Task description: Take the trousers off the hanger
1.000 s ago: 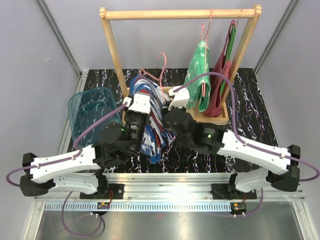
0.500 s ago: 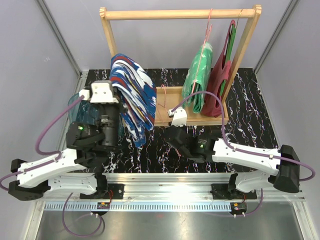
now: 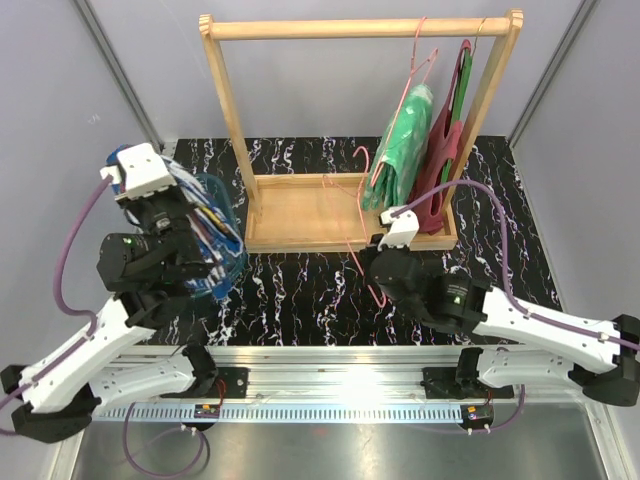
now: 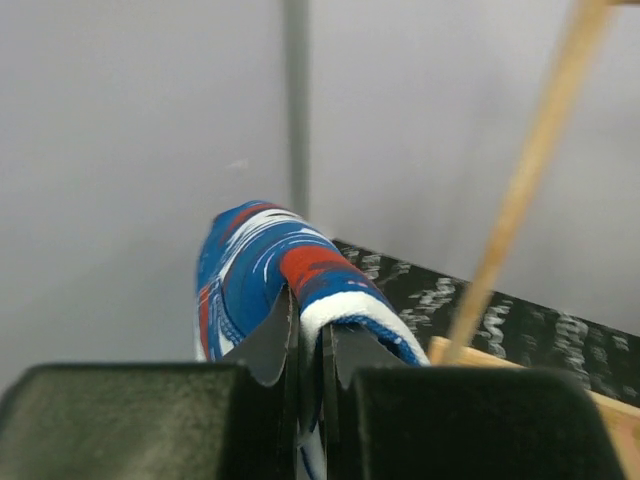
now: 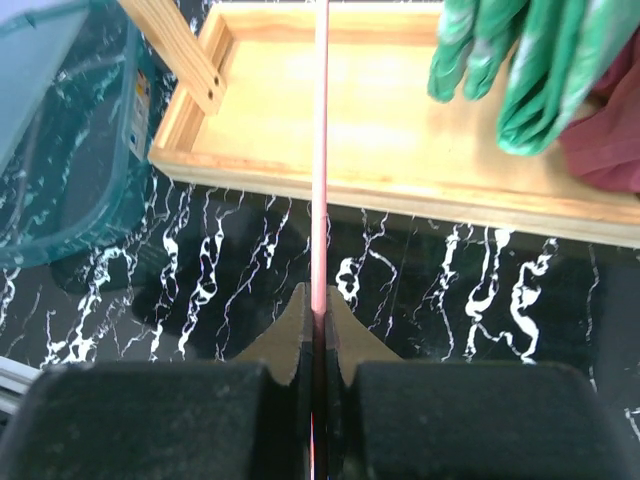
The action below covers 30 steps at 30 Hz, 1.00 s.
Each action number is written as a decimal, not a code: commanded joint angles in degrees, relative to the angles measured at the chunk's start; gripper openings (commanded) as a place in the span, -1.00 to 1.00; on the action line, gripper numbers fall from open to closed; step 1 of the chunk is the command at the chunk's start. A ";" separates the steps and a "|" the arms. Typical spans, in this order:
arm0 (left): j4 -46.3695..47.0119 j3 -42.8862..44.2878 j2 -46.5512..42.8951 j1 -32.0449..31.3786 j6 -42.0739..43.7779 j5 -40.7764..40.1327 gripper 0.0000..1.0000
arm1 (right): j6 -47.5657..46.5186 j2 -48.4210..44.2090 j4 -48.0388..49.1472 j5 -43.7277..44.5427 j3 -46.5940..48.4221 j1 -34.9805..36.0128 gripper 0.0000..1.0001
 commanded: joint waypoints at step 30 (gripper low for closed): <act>-78.77 40.09 66.57 50.01 -57.67 18.93 -1.00 | -11.00 -10.00 3.14 -10.82 6.73 -0.31 -1.00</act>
